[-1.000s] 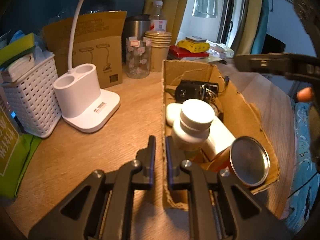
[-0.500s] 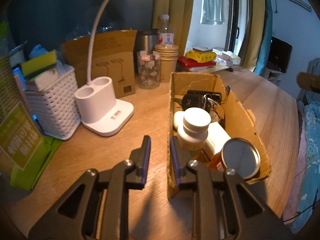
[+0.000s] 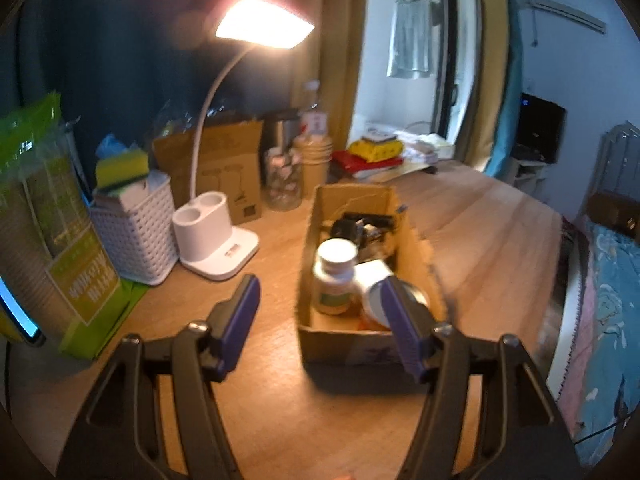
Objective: Organize rigid objects
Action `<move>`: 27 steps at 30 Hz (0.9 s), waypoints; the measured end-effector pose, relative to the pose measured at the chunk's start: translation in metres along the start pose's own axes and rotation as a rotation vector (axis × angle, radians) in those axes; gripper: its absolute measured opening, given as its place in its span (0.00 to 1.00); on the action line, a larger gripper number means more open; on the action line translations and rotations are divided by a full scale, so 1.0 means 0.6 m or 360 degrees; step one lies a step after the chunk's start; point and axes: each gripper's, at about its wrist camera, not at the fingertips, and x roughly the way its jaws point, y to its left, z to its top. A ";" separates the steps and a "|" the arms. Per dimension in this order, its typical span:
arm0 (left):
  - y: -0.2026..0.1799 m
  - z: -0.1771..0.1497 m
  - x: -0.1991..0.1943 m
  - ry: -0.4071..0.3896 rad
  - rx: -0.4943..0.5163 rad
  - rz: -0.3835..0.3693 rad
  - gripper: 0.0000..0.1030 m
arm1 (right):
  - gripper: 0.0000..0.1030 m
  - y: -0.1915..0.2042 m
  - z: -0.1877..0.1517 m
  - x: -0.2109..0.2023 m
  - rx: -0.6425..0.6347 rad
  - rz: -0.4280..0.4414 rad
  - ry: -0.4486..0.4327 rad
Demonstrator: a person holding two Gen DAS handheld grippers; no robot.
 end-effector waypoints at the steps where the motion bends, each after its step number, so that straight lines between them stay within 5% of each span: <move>1: -0.007 0.004 -0.014 -0.0020 0.0007 -0.0014 0.63 | 0.76 0.000 -0.002 -0.010 0.0003 -0.0012 -0.0009; 4: -0.023 0.017 -0.053 -0.0082 0.0002 -0.0050 0.65 | 0.76 -0.002 -0.006 -0.041 0.0020 -0.0059 -0.0038; 8: -0.032 0.032 -0.101 -0.0174 -0.0009 -0.0090 0.92 | 0.76 -0.008 -0.013 -0.079 0.0054 -0.0127 -0.0078; 14: -0.042 0.053 -0.159 -0.0275 0.0013 -0.0141 0.93 | 0.85 -0.009 -0.026 -0.112 0.0100 -0.0186 -0.0121; 27: -0.055 0.058 -0.211 -0.0390 0.0079 -0.0210 0.93 | 0.85 -0.007 -0.032 -0.150 0.0179 -0.0197 -0.0233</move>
